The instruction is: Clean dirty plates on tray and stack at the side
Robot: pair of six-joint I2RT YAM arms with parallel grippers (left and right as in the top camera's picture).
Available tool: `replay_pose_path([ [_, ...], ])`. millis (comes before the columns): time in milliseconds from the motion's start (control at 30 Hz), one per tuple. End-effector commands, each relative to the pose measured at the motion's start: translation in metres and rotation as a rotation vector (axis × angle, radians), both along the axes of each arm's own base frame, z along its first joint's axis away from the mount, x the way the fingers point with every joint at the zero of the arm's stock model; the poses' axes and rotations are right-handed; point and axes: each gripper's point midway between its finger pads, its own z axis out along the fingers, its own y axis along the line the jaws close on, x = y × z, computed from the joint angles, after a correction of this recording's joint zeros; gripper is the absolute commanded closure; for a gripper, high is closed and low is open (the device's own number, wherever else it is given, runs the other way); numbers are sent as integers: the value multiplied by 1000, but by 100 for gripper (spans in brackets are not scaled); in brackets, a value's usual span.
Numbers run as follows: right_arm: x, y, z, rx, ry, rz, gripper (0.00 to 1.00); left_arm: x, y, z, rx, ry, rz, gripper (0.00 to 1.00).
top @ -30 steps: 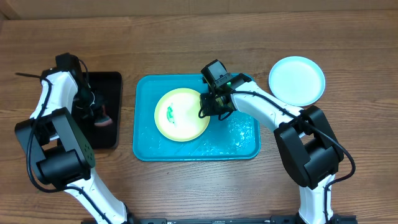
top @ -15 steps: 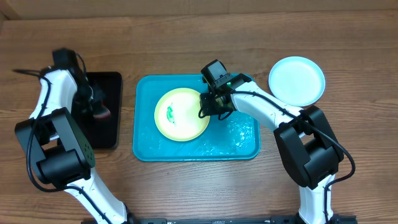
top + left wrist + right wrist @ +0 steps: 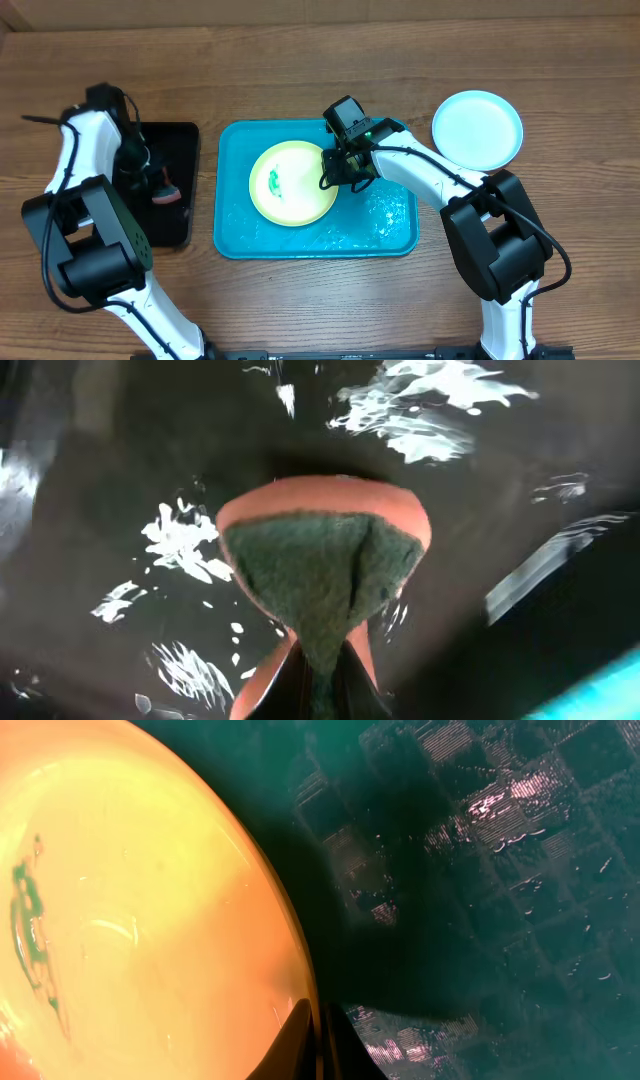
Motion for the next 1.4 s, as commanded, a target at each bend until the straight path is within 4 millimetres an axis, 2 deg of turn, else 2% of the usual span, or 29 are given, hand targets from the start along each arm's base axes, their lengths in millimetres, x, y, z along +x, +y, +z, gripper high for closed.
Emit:
replay_pose_path([
  [0, 2, -3, -3, -16, -10, -14, 96, 34, -11, 49, -101, -151, -88, 96],
  [100, 3, -2, -3, -12, -16, -14, 96, 47, -36, 83, -214, -251, -187, 96],
  [167, 5, -1, -3, -8, -21, -14, 96, 50, -48, 96, -251, -296, -208, 96],
  [300, 6, 0, -2, -4, -27, -15, 96, 48, -68, 102, -286, -295, -246, 96],
  [433, 6, 0, -2, -1, -21, -33, 96, 42, -99, 94, -315, -250, -333, 96],
  [500, 3, -2, -3, -8, -6, -43, 96, 41, -128, 90, -328, -232, -401, 96],
  [700, -4, -7, -6, -26, 30, -59, 93, 43, -182, 82, -336, -233, -527, 96],
  [867, -3, -7, -6, -24, 25, -56, 89, 38, -222, 63, -341, -222, -594, 96],
  [933, -3, -6, -5, -22, 22, -57, 90, 32, -234, 52, -339, -202, -592, 96],
  [1000, -3, -6, -5, -22, 23, -57, 96, 25, -242, 38, -324, -178, -602, 96],
  [1100, -3, -6, -5, -23, 23, -57, 96, 15, -252, 22, -313, -151, -618, 96],
  [1367, -1, -9, -6, -35, 13, -64, 96, 10, -275, 5, -314, -170, -626, 96],
])
